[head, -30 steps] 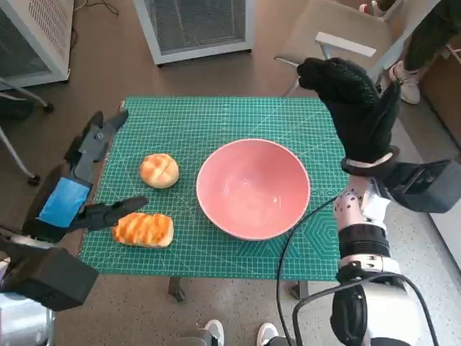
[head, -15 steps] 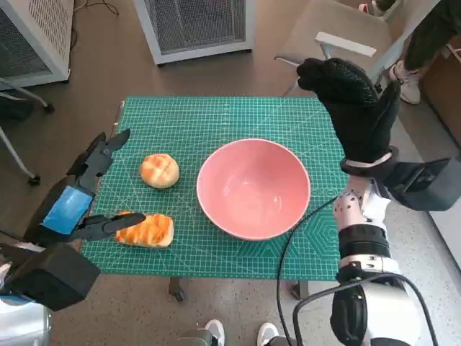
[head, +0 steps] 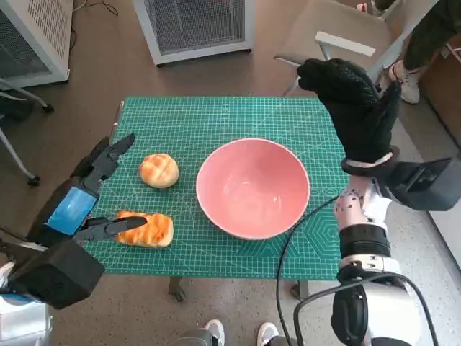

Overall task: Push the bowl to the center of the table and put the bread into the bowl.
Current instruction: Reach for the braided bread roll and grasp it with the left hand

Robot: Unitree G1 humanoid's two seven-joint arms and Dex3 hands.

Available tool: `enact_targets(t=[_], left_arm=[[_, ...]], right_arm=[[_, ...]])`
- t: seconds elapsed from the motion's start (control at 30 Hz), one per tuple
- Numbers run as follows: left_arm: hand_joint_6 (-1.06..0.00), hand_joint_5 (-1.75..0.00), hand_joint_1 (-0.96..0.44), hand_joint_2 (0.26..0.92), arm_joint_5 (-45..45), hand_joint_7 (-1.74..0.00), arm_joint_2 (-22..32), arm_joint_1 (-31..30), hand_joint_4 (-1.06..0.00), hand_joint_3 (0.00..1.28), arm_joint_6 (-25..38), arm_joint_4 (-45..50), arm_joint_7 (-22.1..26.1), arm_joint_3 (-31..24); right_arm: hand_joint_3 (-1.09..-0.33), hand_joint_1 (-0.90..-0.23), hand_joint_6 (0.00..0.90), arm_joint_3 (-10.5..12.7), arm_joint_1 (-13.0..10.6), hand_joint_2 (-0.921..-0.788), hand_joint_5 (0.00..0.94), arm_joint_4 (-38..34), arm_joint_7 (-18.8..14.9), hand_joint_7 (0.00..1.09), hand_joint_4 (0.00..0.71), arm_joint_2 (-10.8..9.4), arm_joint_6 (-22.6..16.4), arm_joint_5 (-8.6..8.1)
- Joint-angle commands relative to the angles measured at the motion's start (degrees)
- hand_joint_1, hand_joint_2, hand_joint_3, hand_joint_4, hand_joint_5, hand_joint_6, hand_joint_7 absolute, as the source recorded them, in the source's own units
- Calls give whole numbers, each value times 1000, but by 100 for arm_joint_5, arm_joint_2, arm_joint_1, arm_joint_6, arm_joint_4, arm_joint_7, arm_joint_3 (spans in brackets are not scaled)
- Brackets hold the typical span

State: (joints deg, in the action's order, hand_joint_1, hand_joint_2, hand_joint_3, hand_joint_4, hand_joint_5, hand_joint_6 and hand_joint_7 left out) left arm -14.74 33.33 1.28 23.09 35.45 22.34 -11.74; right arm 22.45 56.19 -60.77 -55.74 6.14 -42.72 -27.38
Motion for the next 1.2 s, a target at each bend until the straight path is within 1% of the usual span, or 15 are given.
enact_targets(t=[0.03,0.13,0.37,0.47,1.0,1.2], left_arm=[[-176,0,-167,790,-28,-159,71,33,-45,6,41,122,39,32],[-180,-1,-157,791,-54,-153,103,28,-46,6,62,101,66,73],[-191,-1,-142,790,-90,-136,122,-18,-48,4,66,104,54,77],[-195,-1,-125,790,-135,-128,131,-61,-48,3,129,131,55,73],[-220,-1,-46,794,-136,-89,145,-189,-50,3,296,199,102,63],[-233,-1,-21,795,-188,-78,208,-344,-52,3,416,273,165,35]], right_arm=[[-613,-603,217,13,-119,-921,3,-57,-38,154,163,-2,47,-21],[-615,-600,218,23,-87,-921,4,-82,-52,158,165,48,44,-17],[-617,-594,219,34,-61,-921,4,-113,-75,167,167,76,84,-31],[-616,-594,221,28,-55,-921,5,-127,-71,172,171,97,66,-10],[-619,-588,213,14,-68,-921,5,-114,-81,188,174,116,30,8],[-619,-586,210,16,-76,-921,4,-134,-72,194,174,124,9,19]])
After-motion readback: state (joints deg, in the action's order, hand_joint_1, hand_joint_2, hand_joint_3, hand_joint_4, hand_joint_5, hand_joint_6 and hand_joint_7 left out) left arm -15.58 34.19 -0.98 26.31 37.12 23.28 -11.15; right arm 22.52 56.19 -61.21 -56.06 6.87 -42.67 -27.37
